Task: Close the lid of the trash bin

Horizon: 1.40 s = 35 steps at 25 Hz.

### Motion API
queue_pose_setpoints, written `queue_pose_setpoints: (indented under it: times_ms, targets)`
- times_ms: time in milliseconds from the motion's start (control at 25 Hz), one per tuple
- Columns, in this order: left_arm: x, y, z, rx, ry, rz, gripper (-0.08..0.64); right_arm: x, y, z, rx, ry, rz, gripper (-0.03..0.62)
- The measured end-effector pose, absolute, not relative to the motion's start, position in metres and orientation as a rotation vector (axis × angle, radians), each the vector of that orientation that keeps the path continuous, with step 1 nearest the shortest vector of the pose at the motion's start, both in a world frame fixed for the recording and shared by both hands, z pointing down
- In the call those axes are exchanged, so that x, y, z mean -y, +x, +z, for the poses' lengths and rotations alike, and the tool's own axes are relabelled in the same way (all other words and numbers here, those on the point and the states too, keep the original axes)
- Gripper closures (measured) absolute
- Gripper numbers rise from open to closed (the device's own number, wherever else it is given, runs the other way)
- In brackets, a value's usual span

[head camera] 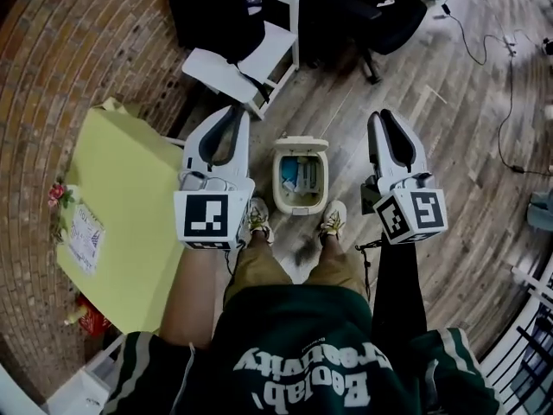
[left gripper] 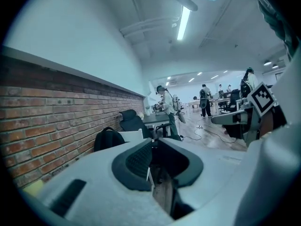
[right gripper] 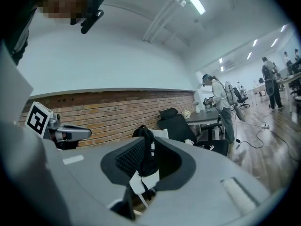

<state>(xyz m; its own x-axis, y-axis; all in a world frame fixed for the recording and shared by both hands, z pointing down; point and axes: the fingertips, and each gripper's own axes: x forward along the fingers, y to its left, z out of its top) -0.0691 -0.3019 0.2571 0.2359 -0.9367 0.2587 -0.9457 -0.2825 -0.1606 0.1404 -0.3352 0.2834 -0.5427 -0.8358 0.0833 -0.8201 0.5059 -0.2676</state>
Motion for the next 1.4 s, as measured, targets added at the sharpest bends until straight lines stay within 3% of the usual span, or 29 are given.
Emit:
queue_pose_setpoints:
  times_ms: [1400]
  targets:
    - [0.301,-0.089,0.388,1.612,2.518,0.351,0.509,0.346,0.025,0.515,-3.020,-1.479,-0.789,0.512]
